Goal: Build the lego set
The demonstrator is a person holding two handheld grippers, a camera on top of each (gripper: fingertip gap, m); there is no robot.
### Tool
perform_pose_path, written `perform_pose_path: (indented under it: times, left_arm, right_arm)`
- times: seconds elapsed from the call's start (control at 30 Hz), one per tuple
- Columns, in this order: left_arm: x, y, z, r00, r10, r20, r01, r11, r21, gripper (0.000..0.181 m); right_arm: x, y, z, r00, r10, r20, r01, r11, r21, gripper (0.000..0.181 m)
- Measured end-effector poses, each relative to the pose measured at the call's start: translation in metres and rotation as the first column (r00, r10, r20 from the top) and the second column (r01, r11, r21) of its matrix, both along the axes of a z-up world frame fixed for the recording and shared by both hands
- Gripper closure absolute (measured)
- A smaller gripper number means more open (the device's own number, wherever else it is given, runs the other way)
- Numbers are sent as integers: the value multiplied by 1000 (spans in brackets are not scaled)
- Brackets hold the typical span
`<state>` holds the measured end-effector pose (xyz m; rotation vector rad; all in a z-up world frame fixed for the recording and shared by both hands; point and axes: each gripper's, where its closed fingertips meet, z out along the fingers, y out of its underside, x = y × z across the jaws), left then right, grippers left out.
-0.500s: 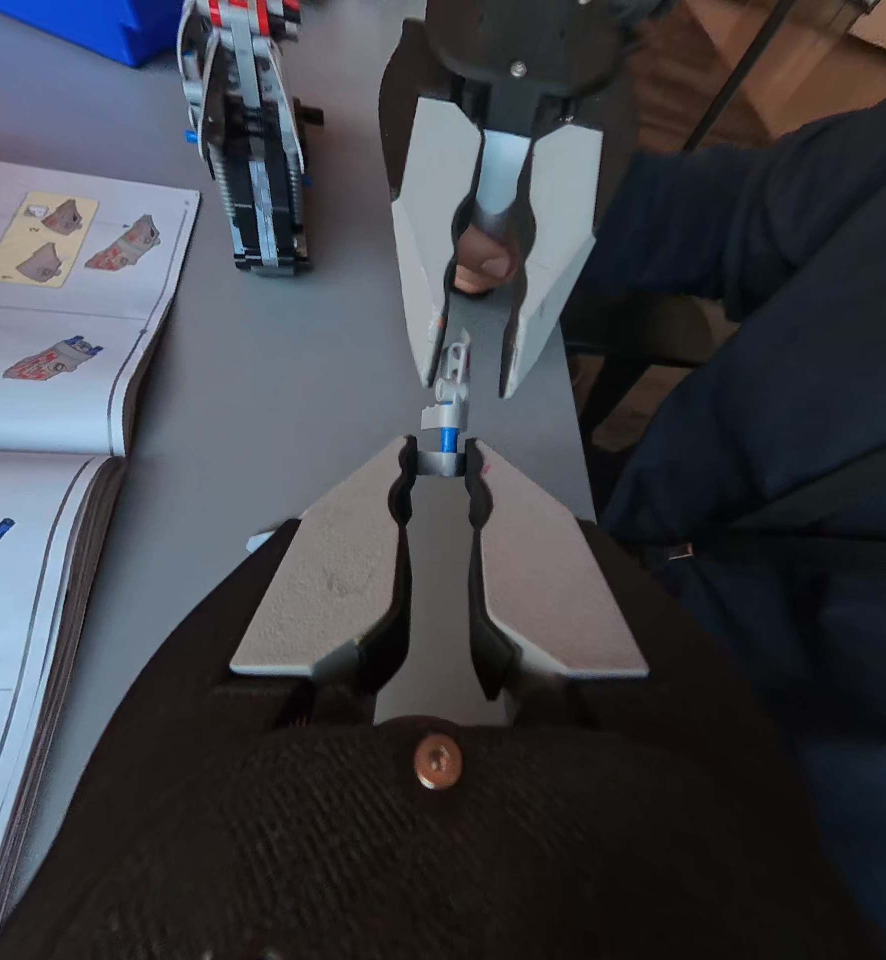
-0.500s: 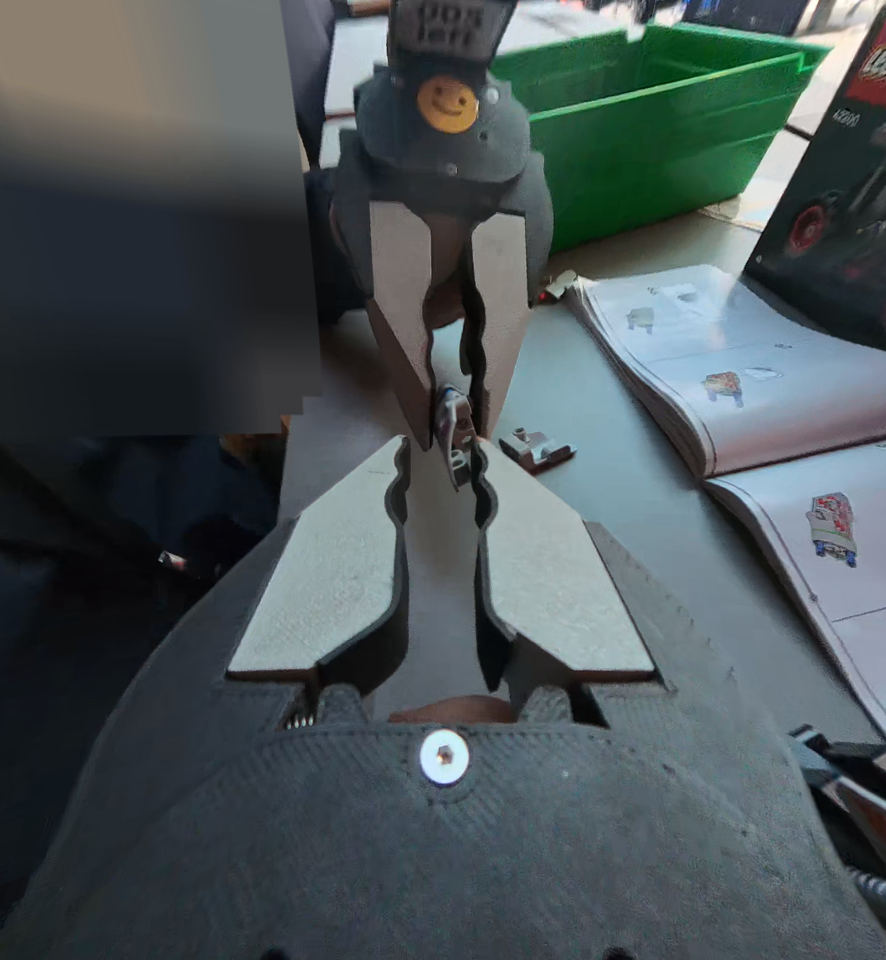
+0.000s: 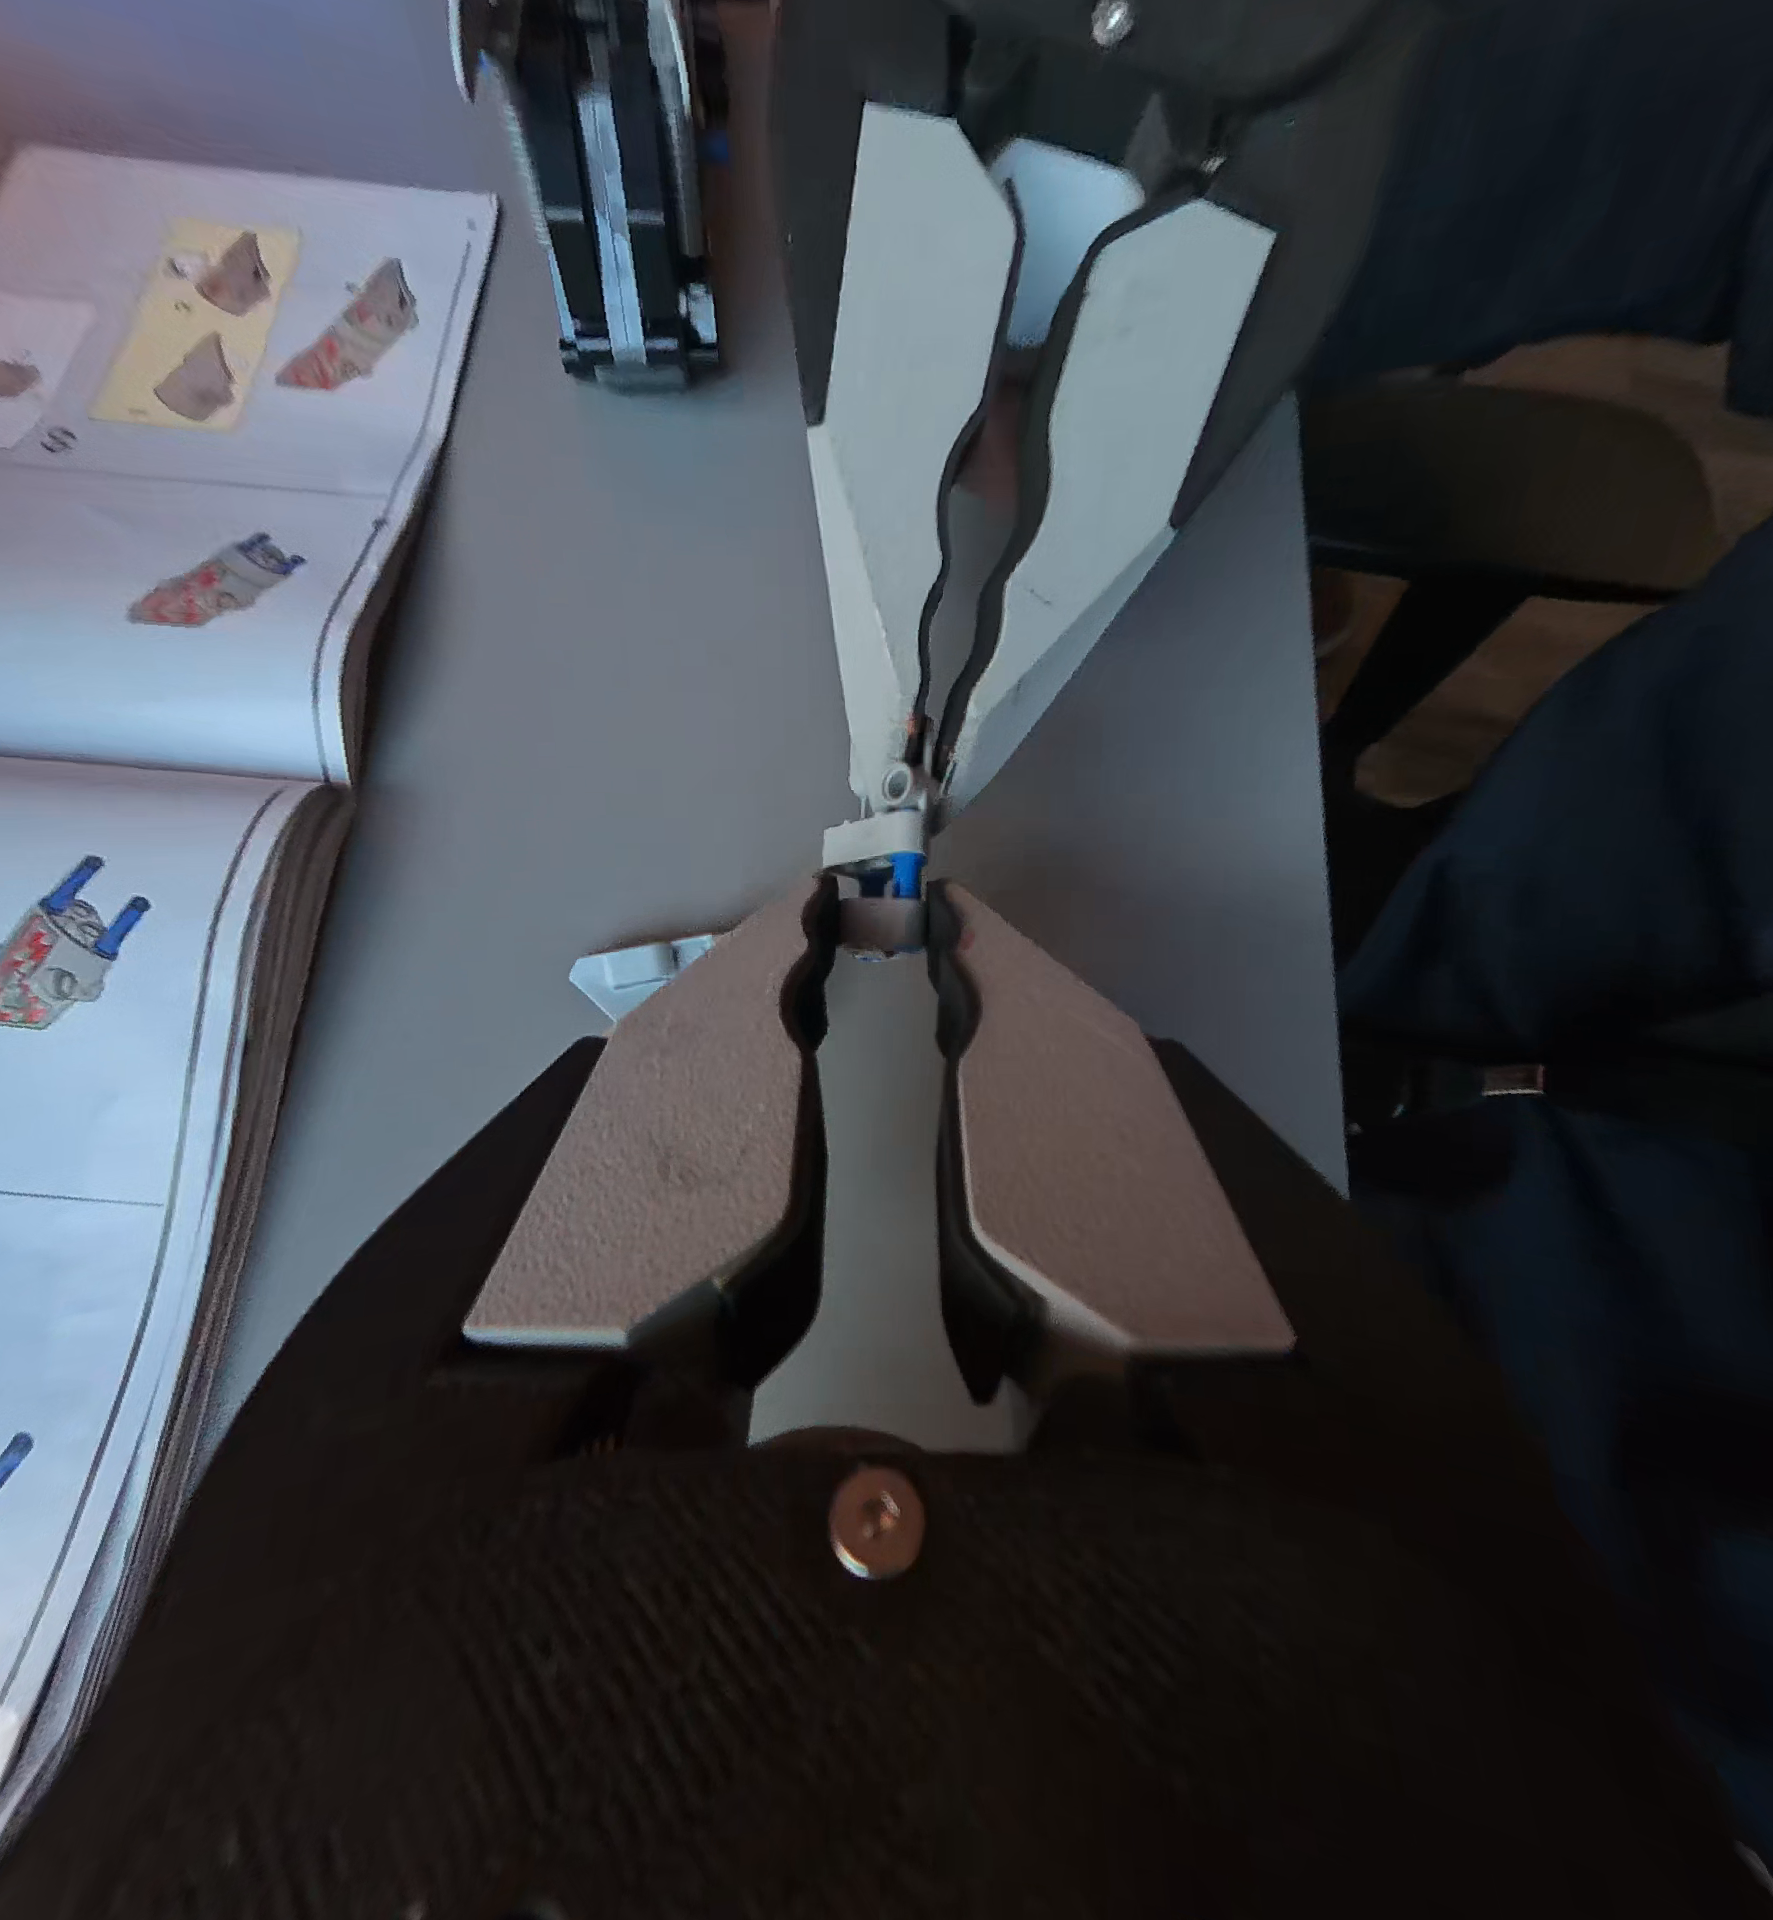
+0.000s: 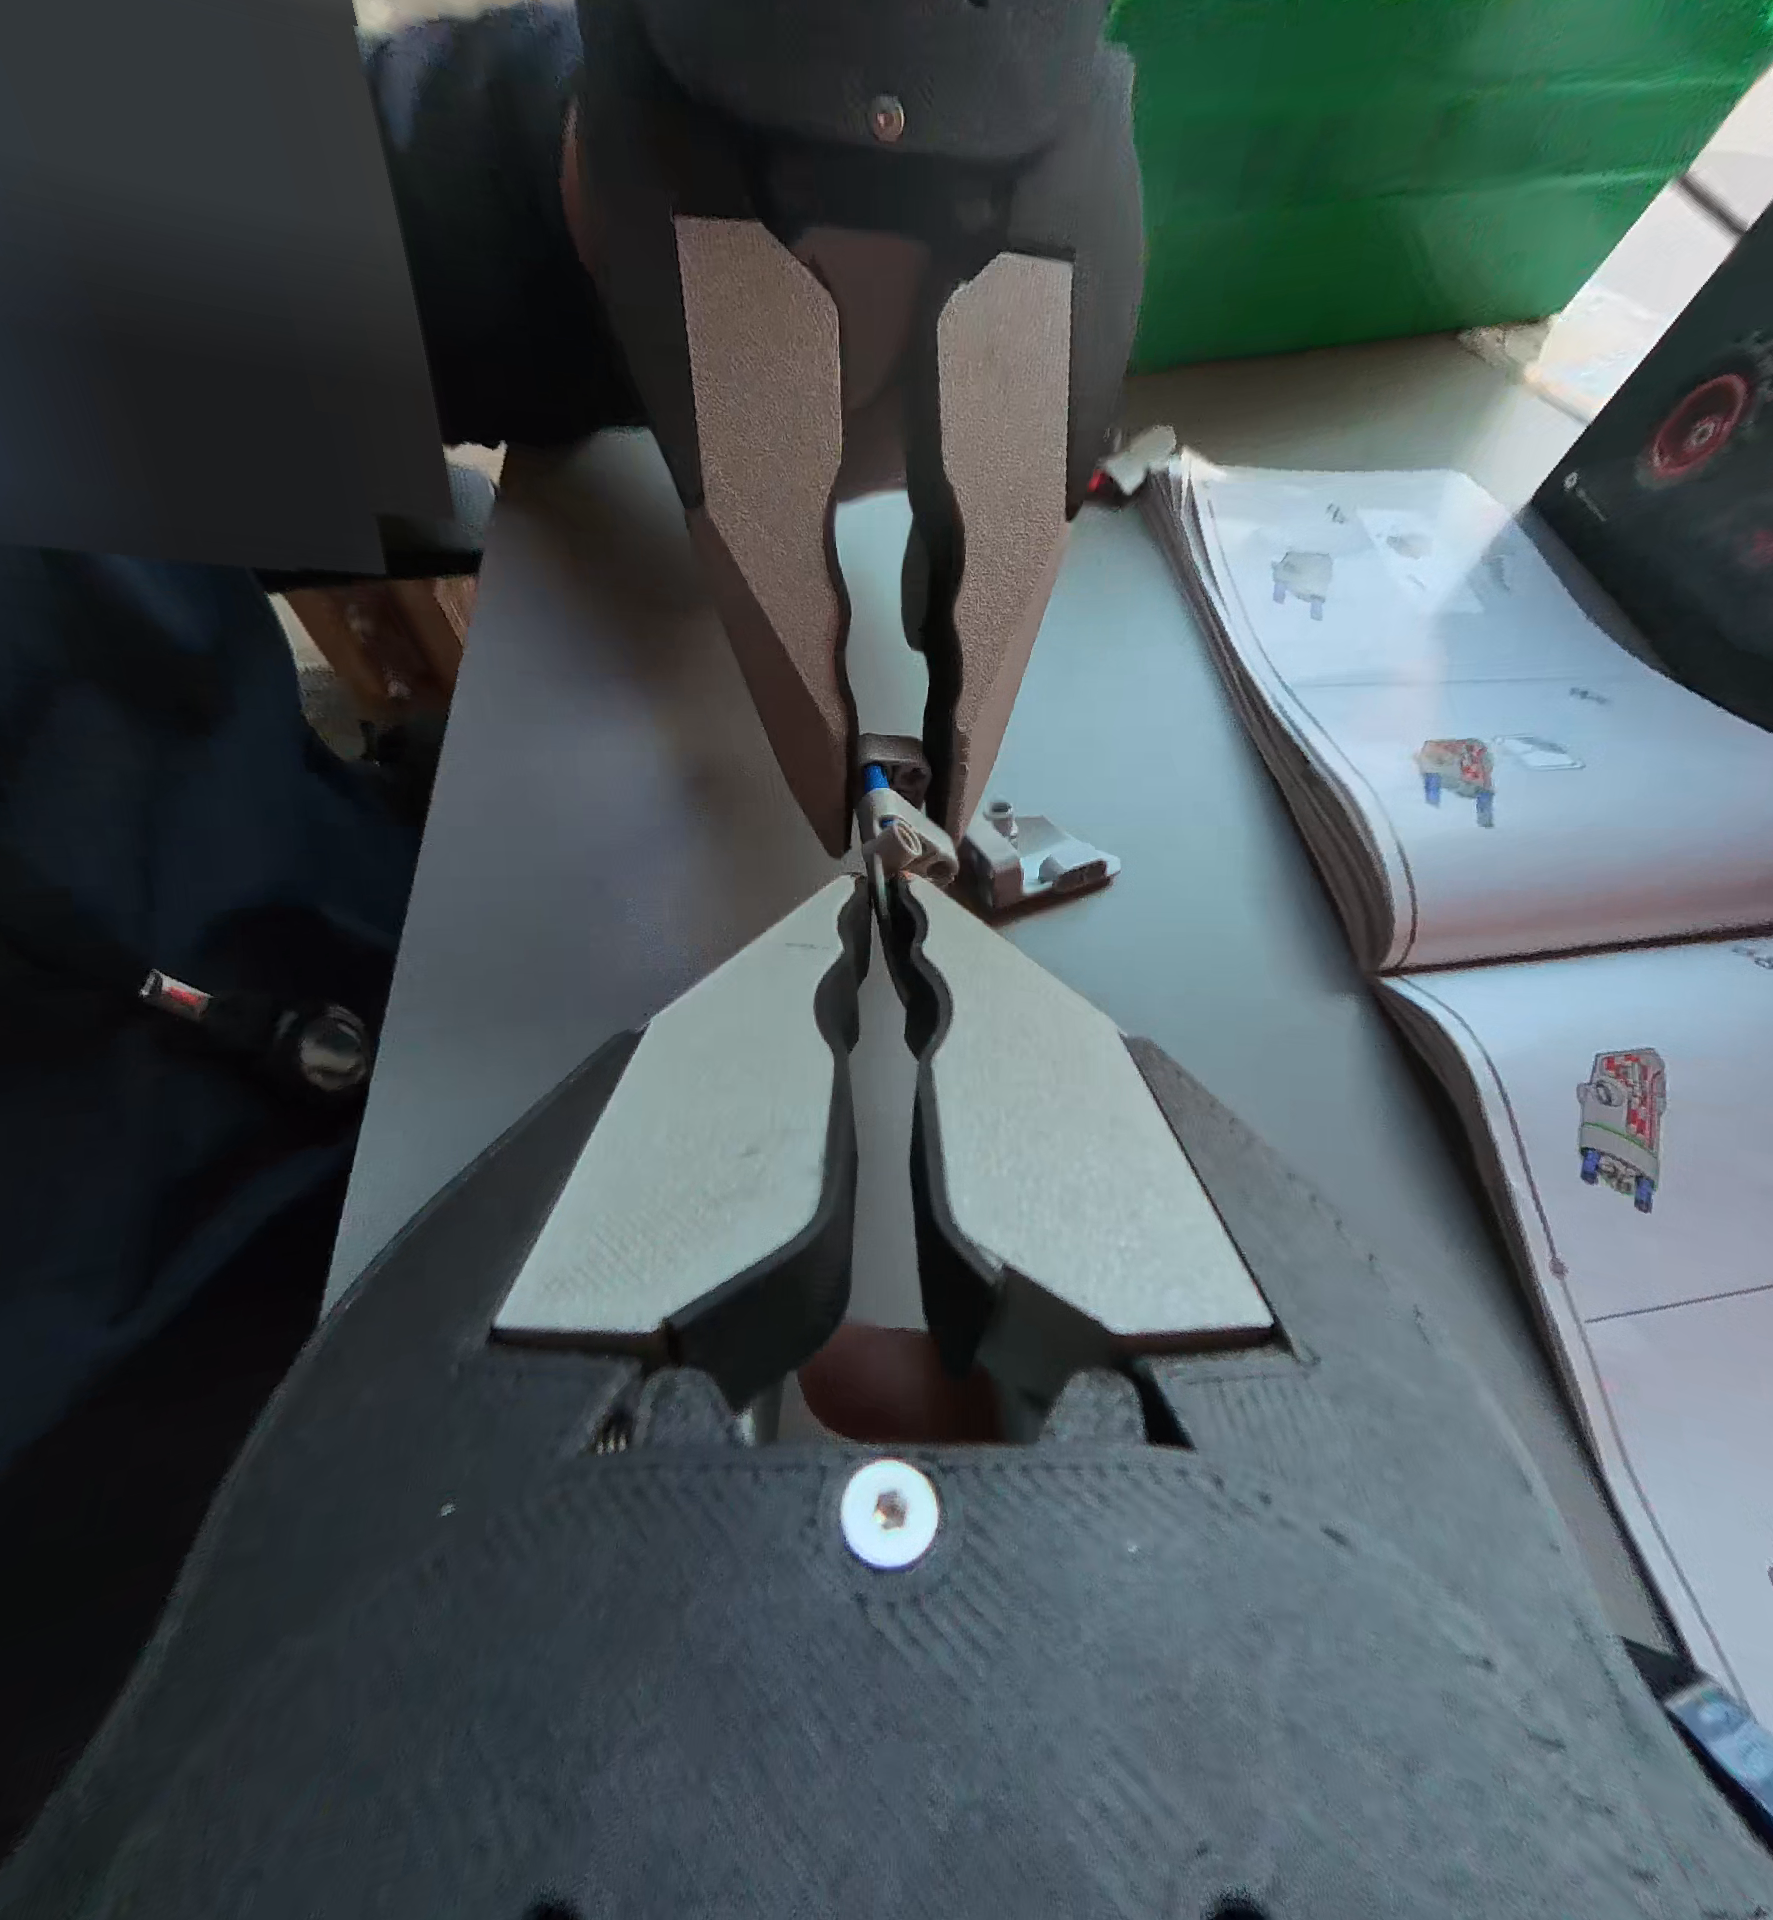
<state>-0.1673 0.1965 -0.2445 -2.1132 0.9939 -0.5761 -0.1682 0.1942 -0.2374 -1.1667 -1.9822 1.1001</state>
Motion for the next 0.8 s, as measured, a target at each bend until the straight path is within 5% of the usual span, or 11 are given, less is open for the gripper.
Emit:
perform_pose_path:
  times: [0.03, 0.2, 0.8]
  left_arm:
    - [0, 0, 6, 999, -5, 32, 4, 1000, 28, 168]
    - [-5, -2, 20, 991, -12, 137, 5, 999, 53, 169]
    - [-3, -3, 15, 997, -29, 70, 17, 986, 169, 168]
  right_arm:
    - [0, 0, 5, 1000, 6, -28, -6, 1000, -20, 181]
    - [0, 2, 14, 998, 9, -58, -15, 995, -95, 181]
    - [3, -2, 6, 997, 59, 43, -51, 984, -169, 181]
